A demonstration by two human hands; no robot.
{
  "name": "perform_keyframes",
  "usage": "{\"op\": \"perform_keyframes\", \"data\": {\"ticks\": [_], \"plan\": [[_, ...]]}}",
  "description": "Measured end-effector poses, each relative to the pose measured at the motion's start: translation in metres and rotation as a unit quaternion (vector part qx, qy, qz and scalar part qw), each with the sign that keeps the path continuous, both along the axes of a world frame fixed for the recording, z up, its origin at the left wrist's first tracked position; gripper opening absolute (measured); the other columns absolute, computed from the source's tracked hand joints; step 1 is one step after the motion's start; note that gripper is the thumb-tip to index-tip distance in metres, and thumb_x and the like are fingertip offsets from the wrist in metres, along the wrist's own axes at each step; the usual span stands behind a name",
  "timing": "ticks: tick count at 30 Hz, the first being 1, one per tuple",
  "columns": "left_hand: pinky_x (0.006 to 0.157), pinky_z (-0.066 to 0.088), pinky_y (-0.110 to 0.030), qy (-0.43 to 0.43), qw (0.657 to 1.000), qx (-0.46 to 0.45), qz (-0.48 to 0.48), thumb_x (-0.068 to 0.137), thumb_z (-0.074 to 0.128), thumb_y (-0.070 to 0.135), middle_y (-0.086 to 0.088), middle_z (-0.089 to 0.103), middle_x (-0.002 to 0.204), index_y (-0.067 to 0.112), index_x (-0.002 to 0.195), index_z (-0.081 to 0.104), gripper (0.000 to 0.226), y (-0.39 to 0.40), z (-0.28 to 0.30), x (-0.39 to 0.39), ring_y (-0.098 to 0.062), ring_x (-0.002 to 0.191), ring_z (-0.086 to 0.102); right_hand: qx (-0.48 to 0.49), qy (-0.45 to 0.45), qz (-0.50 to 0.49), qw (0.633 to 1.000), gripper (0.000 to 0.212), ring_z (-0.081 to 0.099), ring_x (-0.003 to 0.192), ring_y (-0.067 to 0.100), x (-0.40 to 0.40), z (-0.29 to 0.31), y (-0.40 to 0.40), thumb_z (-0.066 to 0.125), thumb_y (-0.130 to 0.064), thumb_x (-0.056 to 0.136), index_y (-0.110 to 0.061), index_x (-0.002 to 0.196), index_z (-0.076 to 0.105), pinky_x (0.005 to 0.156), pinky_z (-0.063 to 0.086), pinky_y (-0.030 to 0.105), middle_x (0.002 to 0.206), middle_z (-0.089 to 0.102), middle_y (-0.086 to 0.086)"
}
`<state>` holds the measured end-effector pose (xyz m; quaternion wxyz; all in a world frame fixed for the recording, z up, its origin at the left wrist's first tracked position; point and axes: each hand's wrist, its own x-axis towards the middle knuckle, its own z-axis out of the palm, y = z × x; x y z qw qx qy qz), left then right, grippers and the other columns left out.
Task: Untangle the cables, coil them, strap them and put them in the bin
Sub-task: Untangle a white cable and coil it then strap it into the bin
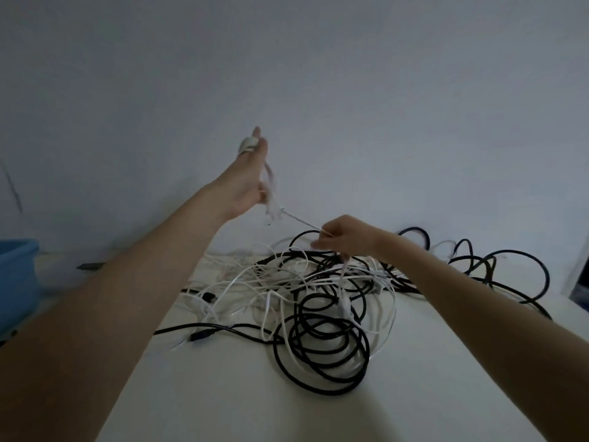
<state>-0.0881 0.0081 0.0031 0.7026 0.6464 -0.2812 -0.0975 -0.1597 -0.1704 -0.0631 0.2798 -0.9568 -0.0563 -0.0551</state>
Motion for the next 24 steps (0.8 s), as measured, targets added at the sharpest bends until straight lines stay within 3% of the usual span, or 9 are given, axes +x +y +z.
{"op": "perform_keyframes", "data": {"ticks": [2,4,6,8,11,15,19,22,24], "plan": [[0.066,0.038,-0.028,-0.044,0.995,0.068,0.059,0.103,0.026,0.036,0.003,0.017,0.155,0.04,0.149,0.004,0.051,0.008,-0.021,0.008,-0.017,0.111,0.053,0.03,-0.03,0.033,0.999,0.017,0.043,0.046,0.011,-0.002,0.015,0.005,0.057,-0.018,0.092,-0.011,0.078,0.063,0.05,0.039,0.02,0.054,0.045,-0.003],[0.063,0.036,-0.023,-0.093,0.979,0.155,0.09,0.104,0.026,0.032,0.007,0.042,0.13,0.037,0.151,0.002,0.053,0.009,-0.039,0.012,-0.002,0.084,0.048,0.011,-0.041,0.062,0.997,0.016,0.037,0.043,0.01,-0.002,0.031,0.013,0.057,-0.016,0.092,-0.008,0.085,0.07,0.046,0.035,0.017,0.05,0.043,-0.005],[0.072,0.045,-0.03,-0.131,0.949,0.277,0.074,0.103,0.027,0.037,0.006,0.048,0.123,0.035,0.151,-0.003,0.057,0.007,-0.049,0.011,-0.014,0.092,0.056,-0.009,-0.053,0.071,0.996,0.016,0.032,0.04,0.007,0.001,0.042,0.021,0.058,-0.014,0.091,-0.009,0.086,0.072,0.042,0.031,0.013,0.041,0.042,-0.012],[0.079,0.054,-0.04,-0.067,0.941,0.333,-0.001,0.101,0.028,0.044,-0.009,0.034,0.148,0.033,0.15,-0.007,0.061,0.004,-0.052,0.002,-0.039,0.107,0.058,0.009,-0.072,0.072,0.995,0.015,0.029,0.037,0.003,0.003,0.051,0.026,0.059,-0.013,0.09,-0.01,0.086,0.073,0.04,0.028,0.013,0.038,0.044,-0.014],[0.057,0.057,-0.028,0.065,0.939,0.311,-0.128,0.095,0.019,0.06,-0.017,0.058,0.126,0.03,0.149,0.001,0.065,0.002,-0.053,-0.02,-0.022,0.067,0.067,0.051,-0.104,0.061,0.991,0.014,0.03,0.036,0.004,0.0,0.06,0.024,0.062,-0.015,0.089,-0.01,0.083,0.074,0.04,0.027,0.015,0.044,0.045,-0.011],[0.031,0.035,-0.012,0.16,0.947,0.184,-0.208,0.087,0.004,0.071,-0.024,0.071,0.085,0.016,0.14,0.04,0.085,0.002,-0.04,-0.027,-0.006,0.027,0.038,0.06,-0.146,-0.009,0.987,0.036,0.031,0.038,0.006,-0.005,0.054,0.013,0.066,-0.036,0.085,-0.012,0.058,0.061,0.041,0.028,0.014,0.046,0.039,-0.005],[0.029,0.017,-0.01,0.093,0.946,0.151,-0.272,0.084,0.028,0.064,-0.004,0.061,0.049,0.009,0.104,0.065,0.069,0.001,-0.025,-0.039,0.0,0.018,0.025,0.1,-0.141,-0.05,0.984,0.053,0.03,0.037,0.01,-0.002,0.044,0.012,0.059,-0.044,0.087,-0.009,0.05,0.045,0.041,0.027,0.017,0.045,0.034,0.002],[0.028,0.017,-0.009,0.069,0.948,0.143,-0.277,0.09,0.045,0.029,0.001,0.064,0.056,0.016,0.117,0.061,0.034,0.004,-0.02,-0.043,-0.001,0.019,0.026,0.172,-0.1,-0.052,0.979,0.04,0.031,0.044,0.013,-0.001,0.037,0.011,0.054,-0.026,0.093,-0.002,0.061,0.053,0.043,0.03,0.022,0.05,0.035,0.002],[0.032,0.031,-0.006,0.091,0.953,0.068,-0.28,0.088,0.045,0.02,-0.005,0.073,0.084,0.021,0.12,0.059,0.035,0.007,-0.019,-0.041,0.0,0.031,0.045,0.188,-0.083,-0.06,0.977,0.035,0.035,0.046,0.012,0.001,0.029,0.01,0.051,-0.021,0.095,-0.004,0.064,0.055,0.044,0.033,0.021,0.053,0.04,0.001]]}}
